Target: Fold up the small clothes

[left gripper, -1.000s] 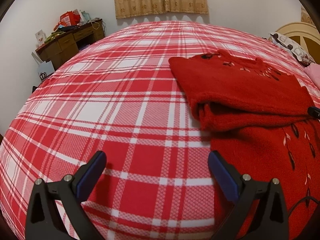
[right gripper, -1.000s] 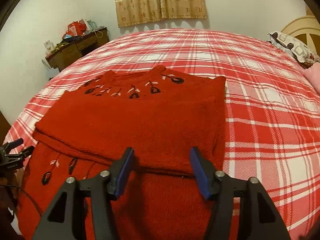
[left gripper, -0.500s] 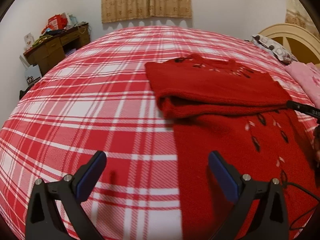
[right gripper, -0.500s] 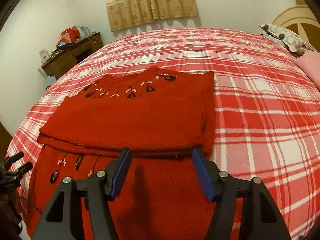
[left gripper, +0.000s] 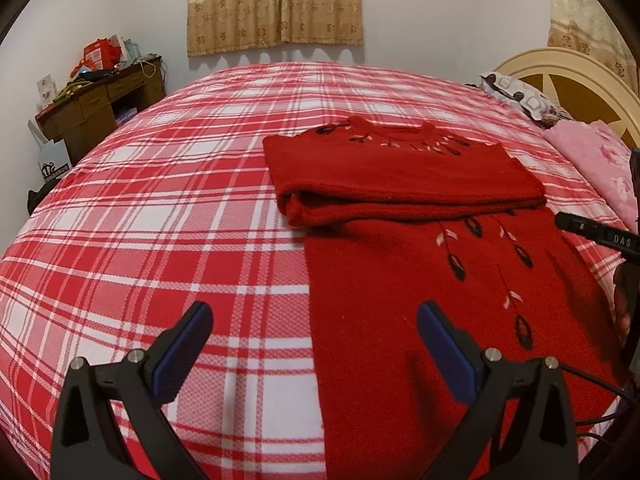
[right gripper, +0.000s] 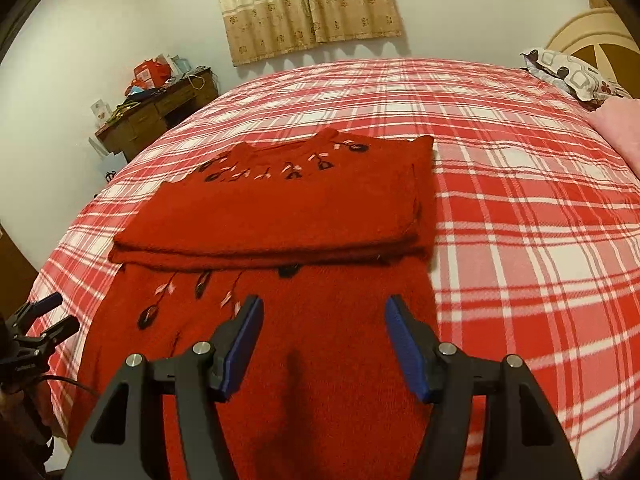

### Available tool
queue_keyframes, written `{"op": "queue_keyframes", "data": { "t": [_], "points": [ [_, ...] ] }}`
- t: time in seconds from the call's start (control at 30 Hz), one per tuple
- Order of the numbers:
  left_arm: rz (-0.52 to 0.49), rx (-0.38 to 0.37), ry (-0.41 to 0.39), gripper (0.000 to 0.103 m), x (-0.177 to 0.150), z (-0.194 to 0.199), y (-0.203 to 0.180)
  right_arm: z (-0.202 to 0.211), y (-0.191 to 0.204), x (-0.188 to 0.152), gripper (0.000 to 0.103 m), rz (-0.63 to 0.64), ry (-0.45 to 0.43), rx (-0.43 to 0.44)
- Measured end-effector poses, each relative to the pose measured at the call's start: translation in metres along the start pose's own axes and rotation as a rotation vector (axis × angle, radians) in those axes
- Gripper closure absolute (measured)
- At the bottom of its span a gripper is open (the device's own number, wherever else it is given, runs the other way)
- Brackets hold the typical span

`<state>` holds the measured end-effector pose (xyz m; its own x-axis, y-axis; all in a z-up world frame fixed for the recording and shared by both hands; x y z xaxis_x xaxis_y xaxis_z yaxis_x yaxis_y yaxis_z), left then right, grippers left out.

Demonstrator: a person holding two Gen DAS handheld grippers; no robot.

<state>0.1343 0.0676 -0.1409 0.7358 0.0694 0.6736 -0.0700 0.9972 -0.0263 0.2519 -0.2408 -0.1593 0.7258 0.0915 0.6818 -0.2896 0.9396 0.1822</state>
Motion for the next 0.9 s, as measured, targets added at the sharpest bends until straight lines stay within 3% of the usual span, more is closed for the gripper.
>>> {"op": "queue_keyframes", "data": {
  "t": [0.53,0.9],
  "points": [
    [-0.002,-0.035,0.011,0.0,-0.019,0.023,-0.002,0.031,0.022,-0.047,0.036,0.024,0.038,0.038],
    [-0.039,-0.073,0.085,0.0,-0.051,0.033,-0.013,0.048,0.028,-0.08,0.036,0.023,0.06,0.047]
  ]
}}
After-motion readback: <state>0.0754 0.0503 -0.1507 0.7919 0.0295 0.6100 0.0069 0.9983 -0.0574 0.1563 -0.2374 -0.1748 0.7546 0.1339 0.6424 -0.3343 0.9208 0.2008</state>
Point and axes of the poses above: each gripper's, at about its wrist camera, not at the fingertips, and z roughly against the way its jaws point, y to its left, x to its top, the point moved 1 cm from there along -z, roughly the way its jaws point, and after that the axes turned 2 degrees about y, right-handed, at the moved point
